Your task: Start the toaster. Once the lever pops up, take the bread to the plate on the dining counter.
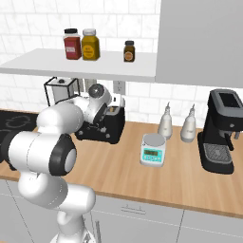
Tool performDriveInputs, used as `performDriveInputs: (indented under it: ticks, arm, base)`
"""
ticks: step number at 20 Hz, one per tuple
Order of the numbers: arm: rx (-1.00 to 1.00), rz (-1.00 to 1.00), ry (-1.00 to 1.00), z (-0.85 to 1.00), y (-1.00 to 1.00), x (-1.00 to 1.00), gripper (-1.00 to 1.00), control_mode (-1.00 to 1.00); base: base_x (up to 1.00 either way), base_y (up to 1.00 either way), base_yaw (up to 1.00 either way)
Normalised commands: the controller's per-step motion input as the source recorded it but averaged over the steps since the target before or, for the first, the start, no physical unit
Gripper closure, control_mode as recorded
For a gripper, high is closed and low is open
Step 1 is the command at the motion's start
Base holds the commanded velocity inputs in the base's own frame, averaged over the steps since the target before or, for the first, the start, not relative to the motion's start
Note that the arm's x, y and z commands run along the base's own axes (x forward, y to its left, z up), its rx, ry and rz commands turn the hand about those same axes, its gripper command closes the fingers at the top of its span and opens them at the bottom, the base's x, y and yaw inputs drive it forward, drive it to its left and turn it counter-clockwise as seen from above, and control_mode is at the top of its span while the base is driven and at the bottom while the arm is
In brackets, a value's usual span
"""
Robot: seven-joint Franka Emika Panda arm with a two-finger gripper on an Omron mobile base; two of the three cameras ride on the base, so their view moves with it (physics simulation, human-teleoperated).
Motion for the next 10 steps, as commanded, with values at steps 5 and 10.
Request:
performDriveInputs:
  ticks: [5, 10]
  arm:
    - [0.0, 0.0, 0.0, 0.0, 0.0, 0.0, -1.0, -1.0]
    - [0.0, 0.0, 0.0, 0.0, 0.0, 0.0, -1.0, -1.0]
  base:
    - [0.0, 0.0, 0.0]
    - [0.0, 0.0, 0.0]
